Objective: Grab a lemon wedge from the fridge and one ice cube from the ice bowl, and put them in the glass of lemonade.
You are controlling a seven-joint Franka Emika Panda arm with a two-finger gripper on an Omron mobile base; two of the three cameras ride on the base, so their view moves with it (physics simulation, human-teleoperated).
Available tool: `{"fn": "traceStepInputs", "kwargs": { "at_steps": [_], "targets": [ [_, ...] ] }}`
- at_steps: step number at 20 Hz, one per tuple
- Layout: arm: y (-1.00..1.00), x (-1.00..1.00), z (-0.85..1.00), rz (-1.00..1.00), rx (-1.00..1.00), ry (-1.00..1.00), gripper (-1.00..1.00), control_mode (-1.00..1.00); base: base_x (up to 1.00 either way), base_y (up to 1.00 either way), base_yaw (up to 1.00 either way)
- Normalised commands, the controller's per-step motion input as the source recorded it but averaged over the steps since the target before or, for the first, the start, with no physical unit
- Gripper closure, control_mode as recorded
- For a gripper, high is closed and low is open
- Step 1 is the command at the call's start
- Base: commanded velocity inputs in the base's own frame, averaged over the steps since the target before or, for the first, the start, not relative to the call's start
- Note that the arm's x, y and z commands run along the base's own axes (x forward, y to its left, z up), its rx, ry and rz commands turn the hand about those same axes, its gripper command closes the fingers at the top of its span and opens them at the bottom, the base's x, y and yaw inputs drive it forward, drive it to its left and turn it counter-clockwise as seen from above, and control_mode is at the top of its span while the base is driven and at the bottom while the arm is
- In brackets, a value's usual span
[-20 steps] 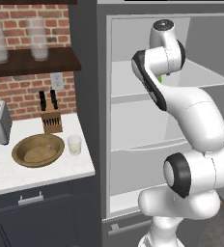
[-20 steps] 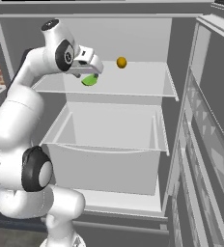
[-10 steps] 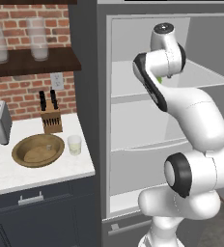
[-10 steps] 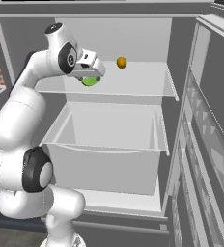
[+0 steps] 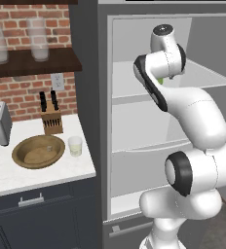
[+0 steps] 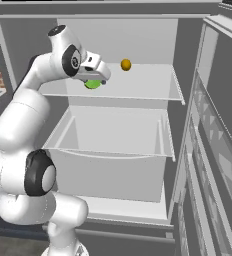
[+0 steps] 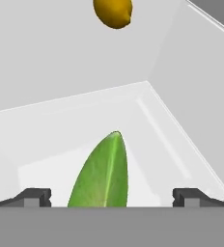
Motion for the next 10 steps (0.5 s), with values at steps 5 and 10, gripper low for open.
{"fn": "traceStepInputs", "kwargs": {
  "at_steps": [5,10],
  "targets": [
    [0.0,0.12,0.0,-0.05,0.01,0.0,-1.0,-1.0,0.0,0.0,0.0],
    [0.0,-0.01,0.0,-0.01,0.01,0.0,-1.0,-1.0,0.0,0.0,0.0]
  ]
}}
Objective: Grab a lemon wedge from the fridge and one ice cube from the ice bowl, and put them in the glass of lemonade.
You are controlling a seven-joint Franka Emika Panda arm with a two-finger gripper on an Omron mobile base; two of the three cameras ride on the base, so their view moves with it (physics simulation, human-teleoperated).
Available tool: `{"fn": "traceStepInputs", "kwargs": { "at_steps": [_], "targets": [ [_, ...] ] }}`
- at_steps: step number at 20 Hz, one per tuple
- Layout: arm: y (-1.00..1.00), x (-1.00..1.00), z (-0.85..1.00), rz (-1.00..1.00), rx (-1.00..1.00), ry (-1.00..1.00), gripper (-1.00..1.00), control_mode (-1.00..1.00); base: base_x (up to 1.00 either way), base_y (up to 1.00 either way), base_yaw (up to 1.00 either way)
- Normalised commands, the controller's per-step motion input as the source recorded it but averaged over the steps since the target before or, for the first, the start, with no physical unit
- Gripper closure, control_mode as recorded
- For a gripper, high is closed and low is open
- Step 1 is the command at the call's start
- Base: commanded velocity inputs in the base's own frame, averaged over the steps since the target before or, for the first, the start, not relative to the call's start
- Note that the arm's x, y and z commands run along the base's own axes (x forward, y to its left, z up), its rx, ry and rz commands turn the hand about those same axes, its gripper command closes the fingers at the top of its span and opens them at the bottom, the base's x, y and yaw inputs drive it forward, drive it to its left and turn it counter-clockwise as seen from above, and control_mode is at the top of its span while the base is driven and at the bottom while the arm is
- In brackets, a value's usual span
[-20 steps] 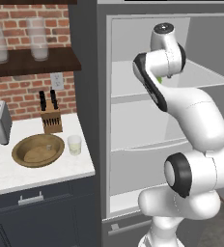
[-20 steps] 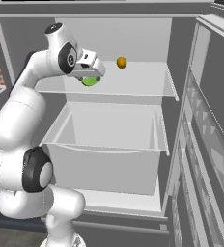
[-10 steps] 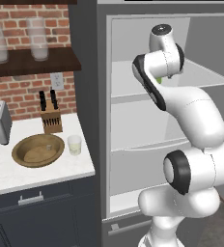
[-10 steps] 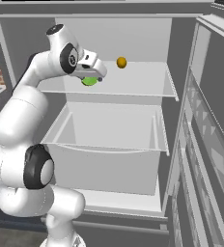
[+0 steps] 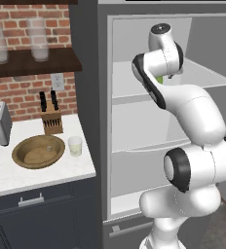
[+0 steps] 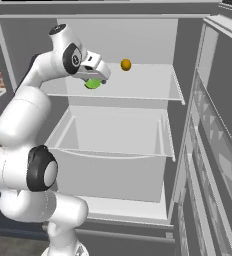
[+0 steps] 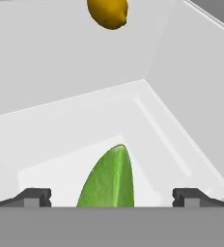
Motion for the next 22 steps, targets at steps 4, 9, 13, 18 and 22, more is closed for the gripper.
{"fn": "traceStepInputs", "kwargs": {
  "at_steps": [4,9,13,18,22],
  "targets": [
    [0.0,-0.14,-0.05,0.0,0.0,0.0,-1.0,-1.0,0.0,0.0,0.0],
    [0.0,-0.02,-0.23,0.0,0.0,0.0,-1.0,-1.0,0.0,0.0,0.0],
    [0.0,0.0,-0.34,0.0,0.0,0.0,-1.0,-1.0,0.0,0.0,0.0],
    [0.0,0.0,-0.07,0.0,0.0,0.0,-1.0,-1.0,0.0,0.0,0.0],
    [0.0,0.0,-0.01,0.0,0.0,0.0,1.0,-1.0,0.0,0.0,0.0]
  ]
}}
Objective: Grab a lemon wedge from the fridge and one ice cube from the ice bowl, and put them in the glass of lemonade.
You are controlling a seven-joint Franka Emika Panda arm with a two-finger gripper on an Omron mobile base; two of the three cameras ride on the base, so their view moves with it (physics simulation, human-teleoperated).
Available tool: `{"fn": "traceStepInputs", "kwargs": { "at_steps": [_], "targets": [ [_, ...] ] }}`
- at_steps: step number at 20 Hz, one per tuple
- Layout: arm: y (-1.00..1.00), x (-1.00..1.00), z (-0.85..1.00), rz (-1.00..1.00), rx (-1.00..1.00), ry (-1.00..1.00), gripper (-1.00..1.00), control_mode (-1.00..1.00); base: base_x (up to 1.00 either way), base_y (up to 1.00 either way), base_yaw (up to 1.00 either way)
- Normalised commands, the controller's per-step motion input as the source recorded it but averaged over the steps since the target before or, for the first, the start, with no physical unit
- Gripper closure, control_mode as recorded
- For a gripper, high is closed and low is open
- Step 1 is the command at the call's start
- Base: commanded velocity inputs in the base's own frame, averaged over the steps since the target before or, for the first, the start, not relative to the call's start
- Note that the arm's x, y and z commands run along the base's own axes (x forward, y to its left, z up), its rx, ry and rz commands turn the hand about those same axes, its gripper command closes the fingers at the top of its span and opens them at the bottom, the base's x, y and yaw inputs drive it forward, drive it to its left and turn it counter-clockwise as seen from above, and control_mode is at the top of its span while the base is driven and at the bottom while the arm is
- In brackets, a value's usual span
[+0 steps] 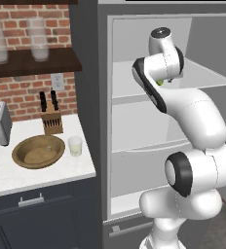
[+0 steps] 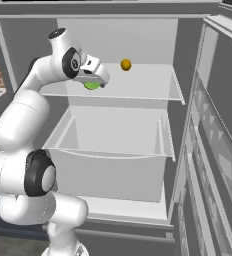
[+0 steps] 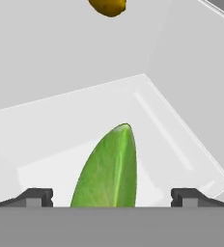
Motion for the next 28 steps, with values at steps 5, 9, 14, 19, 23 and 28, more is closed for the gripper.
{"fn": "traceStepInputs", "kwargs": {
  "at_steps": [5,9,14,19,23,28],
  "targets": [
    [0.0,0.0,-0.02,0.0,0.0,0.0,1.0,-1.0,0.0,0.0,0.0],
    [0.0,0.0,0.0,0.0,0.0,0.0,1.0,-1.0,0.0,0.0,0.0],
    [0.0,-0.01,0.0,0.0,0.0,0.0,1.0,-1.0,0.0,0.0,0.0],
    [-0.01,-0.44,0.0,0.0,0.02,-0.01,1.0,-1.0,0.0,0.0,0.0],
    [-0.06,-0.9,0.0,0.0,0.06,-0.1,1.0,-1.0,0.0,0.0,0.0],
    [-0.02,-0.91,0.17,0.0,0.05,-0.06,1.0,-1.0,0.0,0.0,0.0]
  ]
}}
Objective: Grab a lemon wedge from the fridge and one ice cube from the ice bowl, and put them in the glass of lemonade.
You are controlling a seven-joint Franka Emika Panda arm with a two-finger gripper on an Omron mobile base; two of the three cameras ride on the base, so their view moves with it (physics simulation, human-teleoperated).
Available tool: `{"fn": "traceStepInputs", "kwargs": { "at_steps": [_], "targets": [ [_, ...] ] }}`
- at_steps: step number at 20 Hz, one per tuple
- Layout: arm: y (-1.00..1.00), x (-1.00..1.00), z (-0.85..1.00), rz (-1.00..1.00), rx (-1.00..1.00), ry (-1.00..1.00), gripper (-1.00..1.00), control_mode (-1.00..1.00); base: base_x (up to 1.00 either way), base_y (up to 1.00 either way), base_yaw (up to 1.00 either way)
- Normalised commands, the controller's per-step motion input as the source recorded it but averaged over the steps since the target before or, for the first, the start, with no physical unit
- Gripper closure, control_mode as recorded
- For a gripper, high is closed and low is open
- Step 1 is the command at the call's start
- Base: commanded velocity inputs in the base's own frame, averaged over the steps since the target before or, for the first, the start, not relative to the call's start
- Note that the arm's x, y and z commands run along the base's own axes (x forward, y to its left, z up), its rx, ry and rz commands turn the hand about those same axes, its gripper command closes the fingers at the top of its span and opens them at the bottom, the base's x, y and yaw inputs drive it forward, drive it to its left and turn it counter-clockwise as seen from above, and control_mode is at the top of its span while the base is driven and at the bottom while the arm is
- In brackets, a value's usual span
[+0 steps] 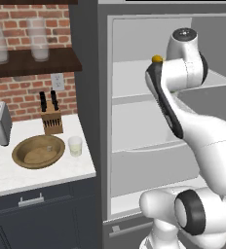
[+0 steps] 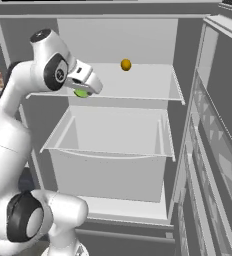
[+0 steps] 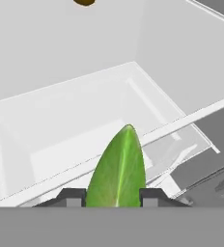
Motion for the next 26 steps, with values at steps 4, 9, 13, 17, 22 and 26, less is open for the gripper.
{"fn": "traceStepInputs", "kwargs": {
  "at_steps": [4,9,13,17,22,26],
  "targets": [
    [-0.06,-0.99,0.22,0.02,0.07,-0.04,1.0,-1.0,0.0,0.0,0.0],
    [-0.01,-1.0,0.04,0.11,0.03,0.0,1.0,-1.0,0.0,0.0,0.0],
    [0.0,-1.0,0.0,0.18,0.0,0.01,1.0,-1.0,0.0,0.0,0.0],
    [0.0,-0.97,-0.01,0.21,0.0,0.01,1.0,-1.0,0.0,0.0,0.0],
    [0.0,-0.76,0.0,0.16,0.0,0.02,1.0,-1.0,0.0,0.0,0.0],
    [0.01,-0.18,0.0,0.03,0.0,0.07,1.0,-1.0,0.0,0.0,0.0]
  ]
}}
